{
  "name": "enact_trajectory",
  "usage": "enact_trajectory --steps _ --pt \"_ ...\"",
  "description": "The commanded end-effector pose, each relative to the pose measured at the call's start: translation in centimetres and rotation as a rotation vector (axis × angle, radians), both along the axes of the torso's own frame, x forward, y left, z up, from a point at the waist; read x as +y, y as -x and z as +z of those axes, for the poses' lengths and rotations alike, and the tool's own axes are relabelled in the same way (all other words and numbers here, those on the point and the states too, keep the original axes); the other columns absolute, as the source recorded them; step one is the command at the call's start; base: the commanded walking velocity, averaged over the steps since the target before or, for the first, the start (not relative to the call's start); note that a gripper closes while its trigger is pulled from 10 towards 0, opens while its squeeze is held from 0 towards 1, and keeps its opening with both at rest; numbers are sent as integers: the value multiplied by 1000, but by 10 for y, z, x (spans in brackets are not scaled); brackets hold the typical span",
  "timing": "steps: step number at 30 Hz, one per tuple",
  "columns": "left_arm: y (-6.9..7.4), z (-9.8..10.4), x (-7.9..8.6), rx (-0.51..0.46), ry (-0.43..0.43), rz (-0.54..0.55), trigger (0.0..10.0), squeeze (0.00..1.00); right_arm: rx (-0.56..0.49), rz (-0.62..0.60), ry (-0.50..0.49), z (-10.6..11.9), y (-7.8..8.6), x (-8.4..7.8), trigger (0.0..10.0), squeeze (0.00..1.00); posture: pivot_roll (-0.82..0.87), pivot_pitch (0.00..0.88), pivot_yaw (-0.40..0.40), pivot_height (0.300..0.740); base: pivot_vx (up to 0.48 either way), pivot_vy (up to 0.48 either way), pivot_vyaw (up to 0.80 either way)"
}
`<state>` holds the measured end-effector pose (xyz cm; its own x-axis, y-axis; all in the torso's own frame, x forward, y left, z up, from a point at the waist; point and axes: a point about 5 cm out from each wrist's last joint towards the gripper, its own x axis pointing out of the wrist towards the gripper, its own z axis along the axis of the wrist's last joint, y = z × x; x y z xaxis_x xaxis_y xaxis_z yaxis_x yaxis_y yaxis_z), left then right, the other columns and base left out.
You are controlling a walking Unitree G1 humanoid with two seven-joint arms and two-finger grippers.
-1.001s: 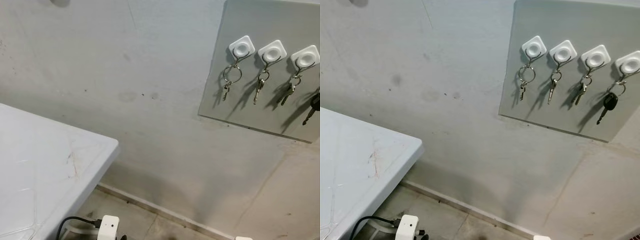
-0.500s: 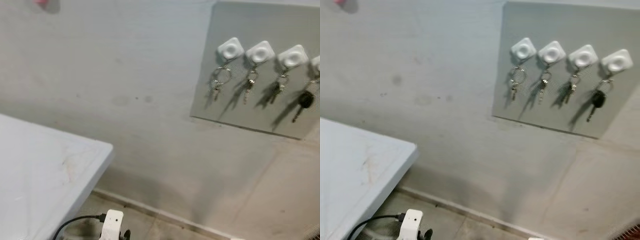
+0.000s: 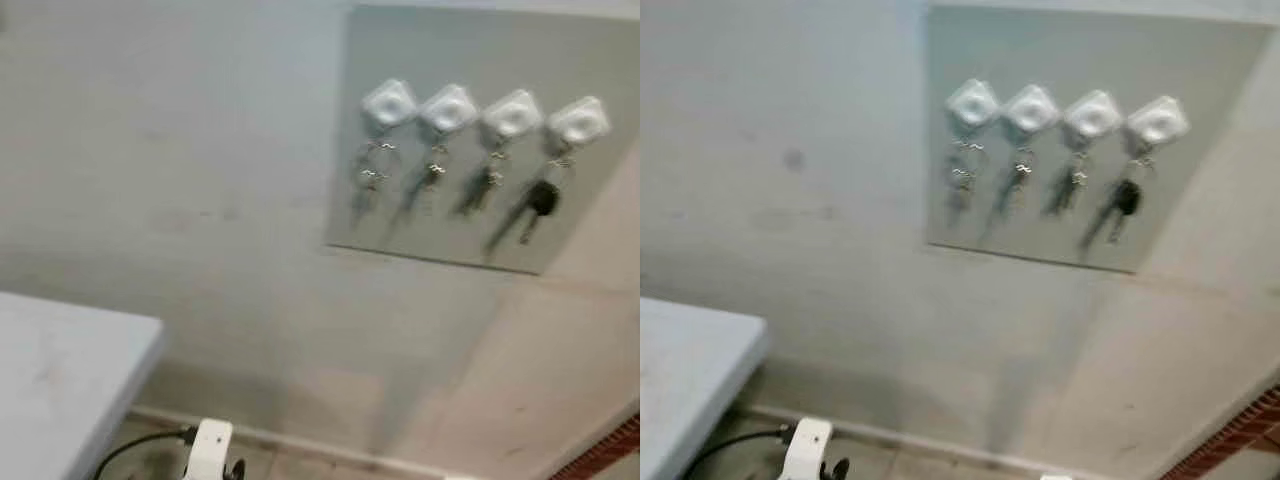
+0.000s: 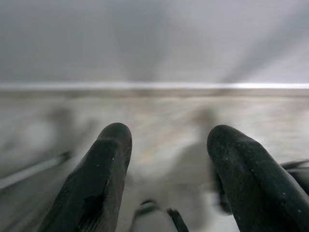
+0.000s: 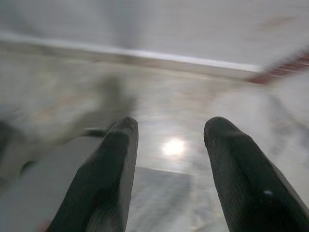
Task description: Hang keys on a hook
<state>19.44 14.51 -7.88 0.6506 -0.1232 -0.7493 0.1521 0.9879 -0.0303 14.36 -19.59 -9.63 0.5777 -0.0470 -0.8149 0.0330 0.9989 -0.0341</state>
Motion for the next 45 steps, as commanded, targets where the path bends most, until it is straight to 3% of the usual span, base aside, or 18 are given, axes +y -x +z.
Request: enact_trajectory --steps 1,13,29,45 --pt "2 -1 9 14 -23 15 10000 0 42 -5 -12 -5 12 5 10000 0 -12 0 7 740 0 0 -750" --pt "1 -1 10 14 -30 19 10000 0 57 -19 -1 -7 17 2 10000 0 -15 0 10 740 0 0 -664" --pt "-1 0 9 6 -23 16 10000 0 48 -45 -8 -6 16 2 10000 0 -14 0 12 740 0 0 0" --pt "-1 0 6 12 -6 25 10000 0 42 -79 -18 -6 14 1 10000 0 -24 0 16 740 0 -279 0"
